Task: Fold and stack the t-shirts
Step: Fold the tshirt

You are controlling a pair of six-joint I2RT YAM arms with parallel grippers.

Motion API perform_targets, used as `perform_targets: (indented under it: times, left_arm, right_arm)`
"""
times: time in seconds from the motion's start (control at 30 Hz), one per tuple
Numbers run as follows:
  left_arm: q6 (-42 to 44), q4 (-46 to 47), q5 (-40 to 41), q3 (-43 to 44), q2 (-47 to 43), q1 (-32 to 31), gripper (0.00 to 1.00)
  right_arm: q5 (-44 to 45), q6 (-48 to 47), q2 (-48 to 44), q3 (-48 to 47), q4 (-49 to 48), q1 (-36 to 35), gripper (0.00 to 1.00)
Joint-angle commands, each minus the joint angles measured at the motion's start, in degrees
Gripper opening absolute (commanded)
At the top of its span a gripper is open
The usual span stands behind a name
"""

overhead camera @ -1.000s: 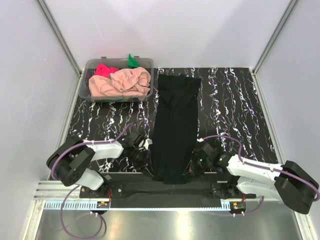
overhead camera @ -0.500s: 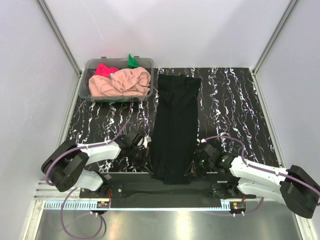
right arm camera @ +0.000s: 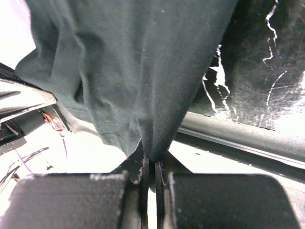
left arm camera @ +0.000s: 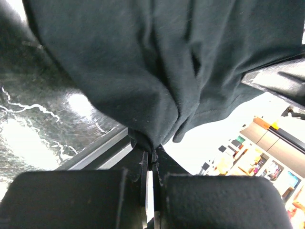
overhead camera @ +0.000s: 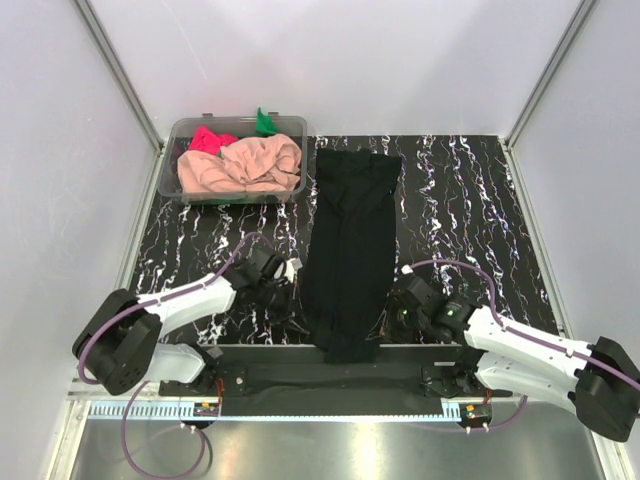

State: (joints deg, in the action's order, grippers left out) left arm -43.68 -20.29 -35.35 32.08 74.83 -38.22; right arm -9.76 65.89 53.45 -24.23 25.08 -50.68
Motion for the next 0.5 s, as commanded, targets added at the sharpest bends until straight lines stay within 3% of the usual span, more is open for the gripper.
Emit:
perform_targets:
  times: [0.0,0.47]
  left_arm:
    - [1.2,-1.3,0.1,3.0,-1.6,0.9,0.0]
    - [3.9,-7.7,-0.1,9.1,-4.2,6.0,0.0]
  right_arm:
    - [2.8,-1.6,-0.3,-3.1,2.3,0.1,0.0]
    - [6.2,-4.5,0.3,-9.6,8.0,1.8,0.0]
